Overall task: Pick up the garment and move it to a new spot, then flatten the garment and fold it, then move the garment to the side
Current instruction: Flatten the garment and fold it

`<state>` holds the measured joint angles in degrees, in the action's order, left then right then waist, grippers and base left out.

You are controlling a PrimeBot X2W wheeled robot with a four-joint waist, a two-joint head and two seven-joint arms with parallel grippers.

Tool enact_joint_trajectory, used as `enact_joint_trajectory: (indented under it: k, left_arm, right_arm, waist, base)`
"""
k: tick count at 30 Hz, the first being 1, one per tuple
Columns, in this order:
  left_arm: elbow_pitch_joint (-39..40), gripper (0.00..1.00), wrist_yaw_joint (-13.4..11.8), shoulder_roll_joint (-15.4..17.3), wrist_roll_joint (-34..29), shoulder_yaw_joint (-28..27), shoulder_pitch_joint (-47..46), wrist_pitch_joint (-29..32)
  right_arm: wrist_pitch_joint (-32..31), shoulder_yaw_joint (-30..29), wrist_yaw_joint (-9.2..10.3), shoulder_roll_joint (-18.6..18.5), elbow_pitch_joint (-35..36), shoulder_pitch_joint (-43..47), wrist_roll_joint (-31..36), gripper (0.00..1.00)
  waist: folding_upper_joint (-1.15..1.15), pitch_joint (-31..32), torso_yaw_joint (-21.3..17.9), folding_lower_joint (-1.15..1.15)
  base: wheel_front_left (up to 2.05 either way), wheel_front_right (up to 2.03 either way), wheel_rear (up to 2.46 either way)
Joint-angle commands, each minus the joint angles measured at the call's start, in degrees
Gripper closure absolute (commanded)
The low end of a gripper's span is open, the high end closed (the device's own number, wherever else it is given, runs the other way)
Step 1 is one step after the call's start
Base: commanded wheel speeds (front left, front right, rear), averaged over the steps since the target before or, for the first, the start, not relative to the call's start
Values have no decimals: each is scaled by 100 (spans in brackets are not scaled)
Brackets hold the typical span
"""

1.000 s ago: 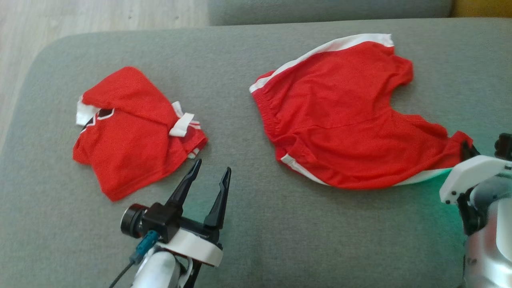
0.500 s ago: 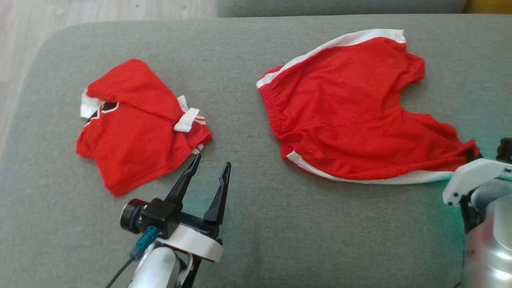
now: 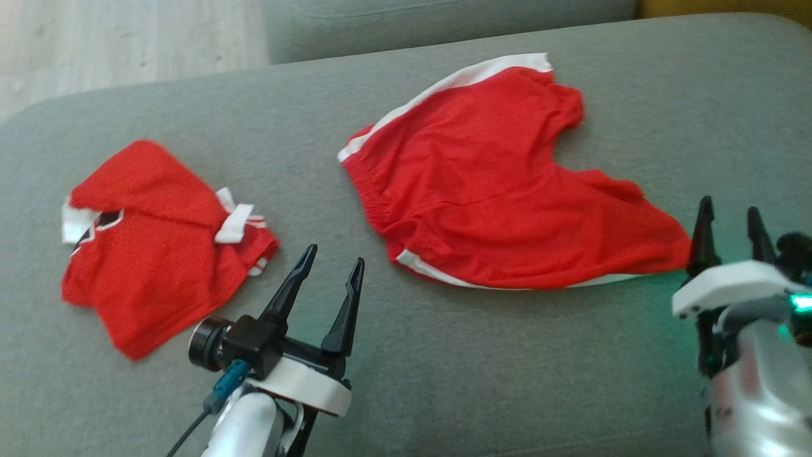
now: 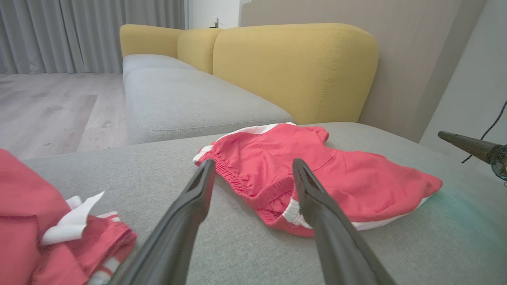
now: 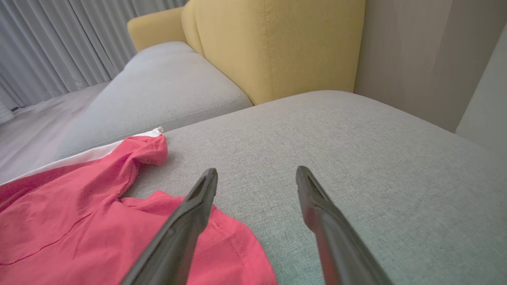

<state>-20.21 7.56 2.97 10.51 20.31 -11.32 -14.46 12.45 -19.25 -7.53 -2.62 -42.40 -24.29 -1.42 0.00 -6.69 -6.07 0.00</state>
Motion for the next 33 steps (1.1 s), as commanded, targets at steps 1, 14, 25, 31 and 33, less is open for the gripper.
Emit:
enact_joint_trajectory:
  k: [1, 14, 25, 31, 33]
  left_arm:
    - [180, 0, -12, 44, -56, -184, -90, -54]
    - [180, 0, -9, 288, -16, 167, -322, -54]
    - [-540, 0, -8, 890, 504, 1433, -1204, 269]
    - [-997, 0, -38, 953, 521, 1405, -1488, 388]
    - [-1042, 0, -37, 949, 530, 1409, -1519, 389]
  right_arm:
    - [90, 239, 4, -26, 238, 48, -107, 0]
    - [253, 1643, 4, -26, 2571, 1577, -1104, 0]
    - [254, 1803, 4, -26, 2910, 1729, -1105, 0]
    - [254, 1863, 4, -26, 2954, 1712, -1118, 0]
    - [254, 1865, 4, -26, 2958, 1710, -1120, 0]
  waist:
    - [0, 33, -114, 0]
    - [0, -287, -615, 0]
    - [0, -602, -762, 0]
    - [0, -680, -836, 0]
    - [0, -693, -845, 0]
  base:
    - [0, 0, 0]
    - [0, 0, 0]
    - [0, 0, 0]
    - [0, 0, 0]
    - [0, 0, 0]
